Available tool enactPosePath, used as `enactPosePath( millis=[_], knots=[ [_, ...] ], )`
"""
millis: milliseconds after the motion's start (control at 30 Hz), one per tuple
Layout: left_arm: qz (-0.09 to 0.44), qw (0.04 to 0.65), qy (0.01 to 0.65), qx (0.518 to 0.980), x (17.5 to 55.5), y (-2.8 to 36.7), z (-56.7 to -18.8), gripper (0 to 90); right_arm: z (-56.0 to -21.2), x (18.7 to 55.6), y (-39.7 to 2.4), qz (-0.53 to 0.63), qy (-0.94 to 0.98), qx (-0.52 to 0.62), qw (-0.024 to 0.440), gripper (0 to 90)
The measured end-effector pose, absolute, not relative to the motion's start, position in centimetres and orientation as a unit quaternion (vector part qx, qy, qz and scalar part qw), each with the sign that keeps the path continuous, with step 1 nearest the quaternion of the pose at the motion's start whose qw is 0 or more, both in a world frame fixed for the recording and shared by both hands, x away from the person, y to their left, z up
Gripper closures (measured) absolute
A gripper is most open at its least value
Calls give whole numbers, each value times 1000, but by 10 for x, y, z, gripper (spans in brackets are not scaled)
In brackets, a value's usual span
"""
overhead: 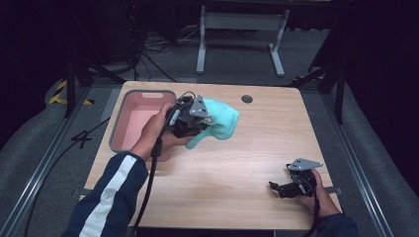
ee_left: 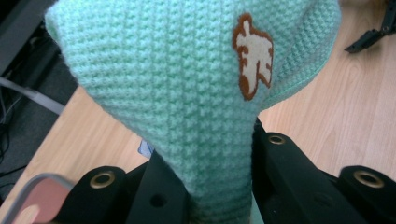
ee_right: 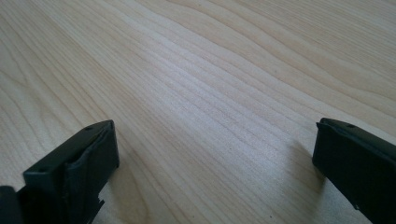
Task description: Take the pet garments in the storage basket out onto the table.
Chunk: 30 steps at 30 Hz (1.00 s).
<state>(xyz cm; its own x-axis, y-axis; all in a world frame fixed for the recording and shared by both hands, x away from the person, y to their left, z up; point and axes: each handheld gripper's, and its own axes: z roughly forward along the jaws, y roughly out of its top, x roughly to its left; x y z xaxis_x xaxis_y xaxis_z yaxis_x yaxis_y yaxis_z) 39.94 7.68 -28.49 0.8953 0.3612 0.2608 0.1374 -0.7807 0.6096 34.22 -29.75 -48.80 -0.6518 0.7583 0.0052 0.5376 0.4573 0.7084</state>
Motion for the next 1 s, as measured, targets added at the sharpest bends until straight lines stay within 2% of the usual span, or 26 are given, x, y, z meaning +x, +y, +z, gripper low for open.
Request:
enactPosePath(
  millis=[400, 700, 1000],
  knots=[
    [137, 278, 115, 944, 409, 33, -334, 799, -488, 342, -297, 350, 839, 387, 158, 6],
    [98, 240, 136, 956, 426, 27, -386, 798, -488, 342, -297, 350, 839, 386, 158, 6],
    [76, 227, 150, 959, 431, 27, -418, 793, -488, 342, -297, 350, 839, 386, 158, 6]
  ],
)
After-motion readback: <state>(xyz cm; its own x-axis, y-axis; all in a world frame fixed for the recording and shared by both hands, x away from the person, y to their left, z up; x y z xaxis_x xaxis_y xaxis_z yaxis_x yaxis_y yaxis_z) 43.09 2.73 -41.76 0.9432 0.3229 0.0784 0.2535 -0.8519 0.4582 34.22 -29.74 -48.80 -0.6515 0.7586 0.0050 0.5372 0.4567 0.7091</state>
